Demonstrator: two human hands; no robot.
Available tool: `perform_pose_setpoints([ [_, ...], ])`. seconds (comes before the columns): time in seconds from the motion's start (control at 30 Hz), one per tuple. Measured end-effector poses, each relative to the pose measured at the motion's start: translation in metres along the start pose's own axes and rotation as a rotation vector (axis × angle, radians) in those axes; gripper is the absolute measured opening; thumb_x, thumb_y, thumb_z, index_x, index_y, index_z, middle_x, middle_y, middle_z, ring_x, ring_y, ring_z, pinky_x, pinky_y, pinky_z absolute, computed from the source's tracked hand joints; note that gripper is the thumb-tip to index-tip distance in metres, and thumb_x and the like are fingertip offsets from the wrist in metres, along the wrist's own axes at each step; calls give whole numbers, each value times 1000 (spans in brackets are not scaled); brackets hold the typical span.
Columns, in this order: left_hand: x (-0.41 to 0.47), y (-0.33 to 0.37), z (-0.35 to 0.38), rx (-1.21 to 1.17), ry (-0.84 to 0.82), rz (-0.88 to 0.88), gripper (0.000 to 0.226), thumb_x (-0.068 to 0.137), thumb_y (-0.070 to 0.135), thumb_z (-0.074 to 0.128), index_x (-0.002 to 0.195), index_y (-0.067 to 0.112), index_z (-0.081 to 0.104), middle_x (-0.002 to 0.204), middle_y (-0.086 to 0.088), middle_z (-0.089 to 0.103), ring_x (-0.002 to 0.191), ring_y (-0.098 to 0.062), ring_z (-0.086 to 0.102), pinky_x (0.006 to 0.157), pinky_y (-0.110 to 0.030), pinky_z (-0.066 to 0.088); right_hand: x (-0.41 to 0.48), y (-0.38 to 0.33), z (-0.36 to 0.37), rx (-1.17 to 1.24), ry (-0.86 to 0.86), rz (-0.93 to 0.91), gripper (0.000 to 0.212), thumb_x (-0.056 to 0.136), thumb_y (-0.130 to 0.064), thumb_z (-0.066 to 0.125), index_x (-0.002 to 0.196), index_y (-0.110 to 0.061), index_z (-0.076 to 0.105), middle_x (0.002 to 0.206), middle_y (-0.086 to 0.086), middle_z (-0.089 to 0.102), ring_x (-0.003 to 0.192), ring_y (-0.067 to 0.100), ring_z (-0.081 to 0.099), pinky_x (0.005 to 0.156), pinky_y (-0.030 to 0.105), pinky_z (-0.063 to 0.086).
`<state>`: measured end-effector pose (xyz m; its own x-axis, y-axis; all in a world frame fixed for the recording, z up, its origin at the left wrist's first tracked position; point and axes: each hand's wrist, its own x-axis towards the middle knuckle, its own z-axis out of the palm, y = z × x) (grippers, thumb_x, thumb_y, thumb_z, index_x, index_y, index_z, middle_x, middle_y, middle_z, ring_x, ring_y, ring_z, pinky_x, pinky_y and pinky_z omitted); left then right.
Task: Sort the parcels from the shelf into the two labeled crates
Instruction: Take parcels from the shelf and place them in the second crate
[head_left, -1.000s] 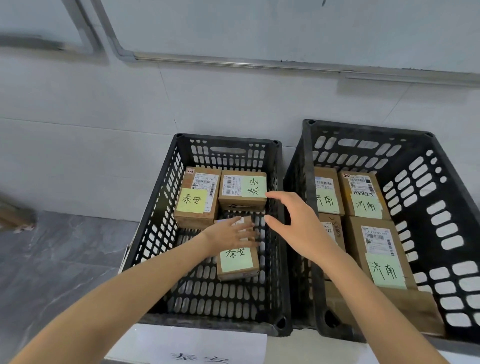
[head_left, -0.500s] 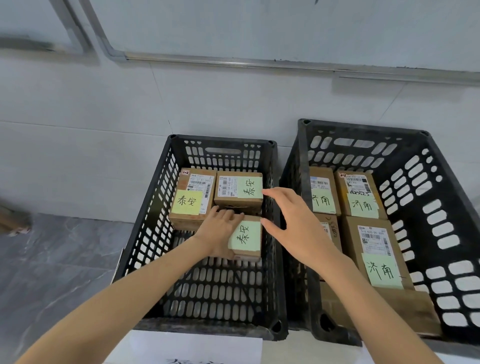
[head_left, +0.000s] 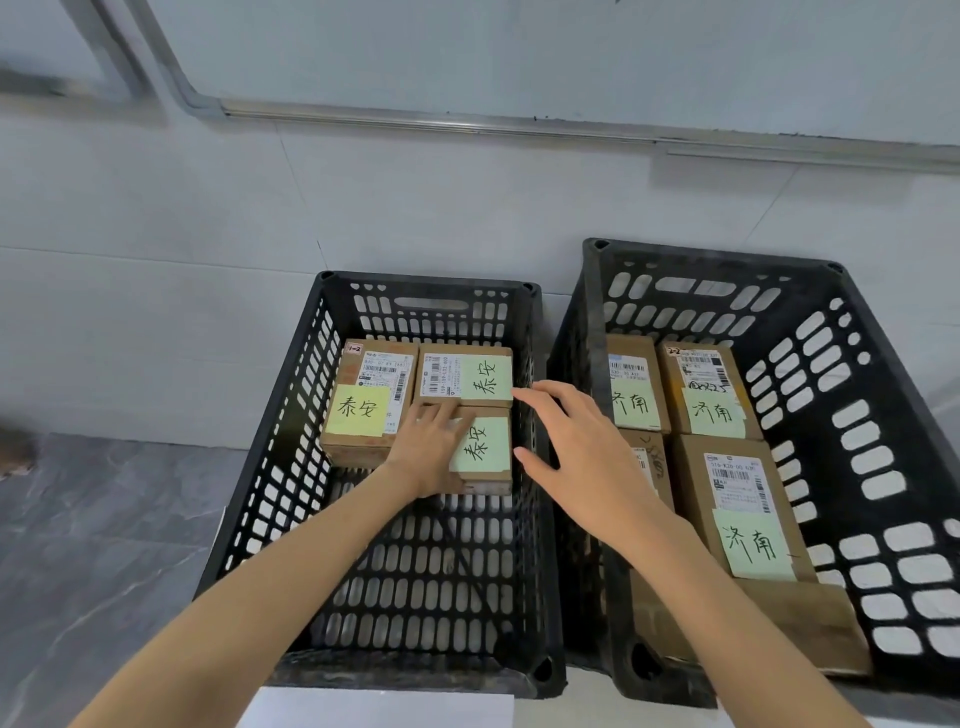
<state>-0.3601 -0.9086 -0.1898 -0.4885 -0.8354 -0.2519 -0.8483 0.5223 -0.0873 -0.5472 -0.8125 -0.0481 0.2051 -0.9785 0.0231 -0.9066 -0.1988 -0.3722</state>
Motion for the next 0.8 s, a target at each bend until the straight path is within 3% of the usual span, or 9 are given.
perform_pose_setpoints([
  [0.2, -9, 1, -3, 16, -14, 6, 96, 82, 64, 58, 155, 21, 14, 162, -6, 13, 149, -25, 12, 119, -52, 8, 4, -2, 4, -31, 1, -27, 62, 96, -37, 57, 150, -29, 29, 154, -7, 29, 141, 12, 30, 110, 31, 37],
  [0.43, -42, -14, -51, -146, 174, -89, 65, 95, 52, 46, 150, 21, 29, 155, -1, 35, 143, -21, 29, 118, -45, 15, 13, -11, -11, -86, 48, -64, 63, 95, -37, 58, 150, -26, 31, 153, -4, 33, 140, 15, 32, 108, 35, 37],
  [0.6, -96, -27, -106, -213, 354, -187, 66, 93, 58, 43, 149, 24, 33, 152, 1, 39, 141, -19, 32, 118, -44, 16, 16, -32, -36, -98, 78, -119, 72, 95, -39, 59, 155, -24, 22, 157, 1, 29, 143, 19, 30, 111, 40, 35],
  [0.8, -210, -24, -152, -198, 499, -356, 74, 93, 62, 40, 154, 23, 23, 159, 1, 26, 147, -20, 19, 119, -42, 12, -18, -88, -69, -139, 91, -258, 82, 94, -48, 56, 158, -25, 10, 163, 2, 19, 148, 22, 20, 115, 45, 30],
])
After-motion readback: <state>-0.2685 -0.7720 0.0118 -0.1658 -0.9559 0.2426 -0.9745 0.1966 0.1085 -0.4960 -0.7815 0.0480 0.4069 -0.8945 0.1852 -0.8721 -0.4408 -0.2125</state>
